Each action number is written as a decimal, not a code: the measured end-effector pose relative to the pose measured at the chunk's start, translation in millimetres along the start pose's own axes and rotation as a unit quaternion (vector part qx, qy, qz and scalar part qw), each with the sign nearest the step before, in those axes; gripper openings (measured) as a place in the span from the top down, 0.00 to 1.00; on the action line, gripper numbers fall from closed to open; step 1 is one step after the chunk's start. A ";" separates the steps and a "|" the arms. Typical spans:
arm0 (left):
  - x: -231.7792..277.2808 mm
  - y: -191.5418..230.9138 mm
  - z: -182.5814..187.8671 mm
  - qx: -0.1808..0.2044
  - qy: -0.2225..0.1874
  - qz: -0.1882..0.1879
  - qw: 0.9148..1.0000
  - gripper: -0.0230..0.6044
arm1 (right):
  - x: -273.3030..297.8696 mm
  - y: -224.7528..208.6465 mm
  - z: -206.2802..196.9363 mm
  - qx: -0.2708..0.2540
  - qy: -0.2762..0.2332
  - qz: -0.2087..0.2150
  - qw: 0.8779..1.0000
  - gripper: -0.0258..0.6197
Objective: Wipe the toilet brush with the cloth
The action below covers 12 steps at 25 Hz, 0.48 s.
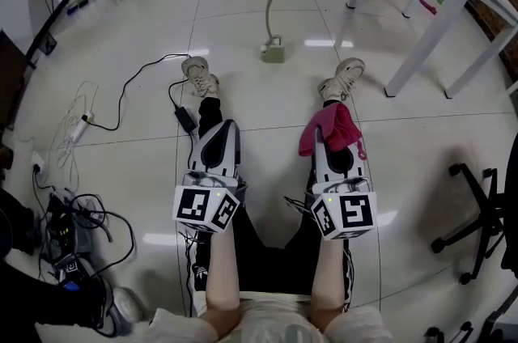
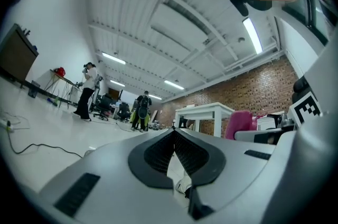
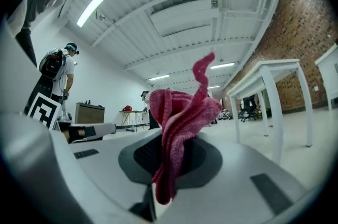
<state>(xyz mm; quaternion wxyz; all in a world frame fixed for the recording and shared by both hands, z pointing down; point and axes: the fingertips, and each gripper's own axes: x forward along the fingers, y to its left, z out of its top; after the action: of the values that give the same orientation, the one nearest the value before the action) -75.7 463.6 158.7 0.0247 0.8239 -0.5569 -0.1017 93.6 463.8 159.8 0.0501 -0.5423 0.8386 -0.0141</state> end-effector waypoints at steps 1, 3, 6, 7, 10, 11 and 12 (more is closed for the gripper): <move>-2.3 -2.8 5.9 0.007 -0.006 -0.002 1.000 0.96 | -2.1 0.1 -1.9 0.006 0.001 -0.003 1.000 0.91; -5.7 -9.8 16.6 0.018 -0.017 -0.008 1.000 0.96 | -5.8 0.3 -2.3 0.009 0.002 -0.007 1.000 0.91; -12.0 -15.4 26.4 0.022 -0.026 -0.012 0.999 0.96 | -10.8 3.6 5.3 0.013 -0.007 -0.006 1.000 0.91; -14.2 -15.9 26.9 0.022 -0.026 -0.012 0.999 0.96 | -12.7 4.9 6.9 0.010 -0.008 -0.005 1.000 0.91; -20.4 -14.2 22.7 0.017 -0.022 -0.009 1.000 0.96 | -17.5 7.4 7.9 0.009 -0.009 -0.006 1.000 0.91; -22.1 -13.0 20.5 0.014 -0.020 -0.008 1.000 0.96 | -18.6 7.7 8.0 0.010 -0.010 -0.007 1.000 0.91; -23.6 -11.7 18.3 0.013 -0.018 -0.007 1.000 0.96 | -19.8 7.8 7.9 0.009 -0.011 -0.009 1.000 0.91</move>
<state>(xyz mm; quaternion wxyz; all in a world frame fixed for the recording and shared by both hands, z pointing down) -77.0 491.2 142.2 0.0035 0.8262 -0.5527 -0.1094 95.3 485.2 152.6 0.0638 -0.5492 0.8331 -0.0161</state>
